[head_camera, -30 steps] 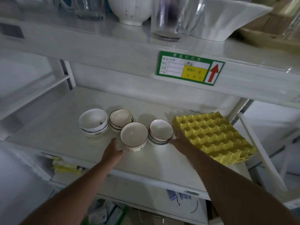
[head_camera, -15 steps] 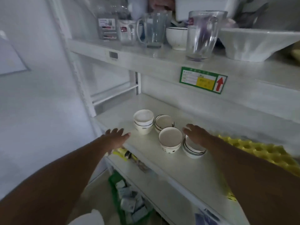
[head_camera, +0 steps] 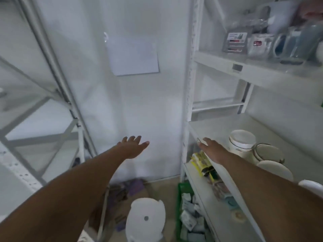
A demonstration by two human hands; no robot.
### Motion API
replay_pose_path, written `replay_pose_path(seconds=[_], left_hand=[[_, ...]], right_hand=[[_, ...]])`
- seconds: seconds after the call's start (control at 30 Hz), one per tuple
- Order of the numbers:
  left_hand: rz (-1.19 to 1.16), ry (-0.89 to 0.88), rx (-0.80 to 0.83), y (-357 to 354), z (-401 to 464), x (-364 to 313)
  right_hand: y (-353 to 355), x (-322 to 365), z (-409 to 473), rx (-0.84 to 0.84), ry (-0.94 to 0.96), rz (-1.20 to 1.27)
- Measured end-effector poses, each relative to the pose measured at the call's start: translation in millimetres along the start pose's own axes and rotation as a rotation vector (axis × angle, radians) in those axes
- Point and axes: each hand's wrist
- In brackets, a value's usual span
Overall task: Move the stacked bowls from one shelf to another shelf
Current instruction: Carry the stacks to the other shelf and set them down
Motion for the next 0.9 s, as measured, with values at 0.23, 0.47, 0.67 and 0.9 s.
replay_pose_path(seconds=[0.23, 0.47, 0.67, 0.9], left_hand=[[-0.064, 0.247, -0.090, 24.3, -88.0, 124.9], [-0.018, 0.486, -0.111, 32.2, -194.8, 242.7], [-0.041, 0.676, -0.209, 34.3, -300.1, 343.5], [0.047, 0.862, -0.218, 31.0, -412.6, 437.8]], right_hand=[[-74.5, 144.5, -2.6, 0.121, 0.244, -0.068], [-178.6, 292.7, -64.8, 0.253, 0.507, -0.228], [-278.8, 399.6, -149.5, 0.492, 0.708, -0.275], [-372.5, 492.4, -240.1, 0.637, 0.898, -0.425]])
Point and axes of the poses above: each hand's wrist, its own z-axis towards the middle knuckle, its own y-axis out of the back of the hand, x = y × z, and after that the axes turned 9 degrees about -y, right-handed
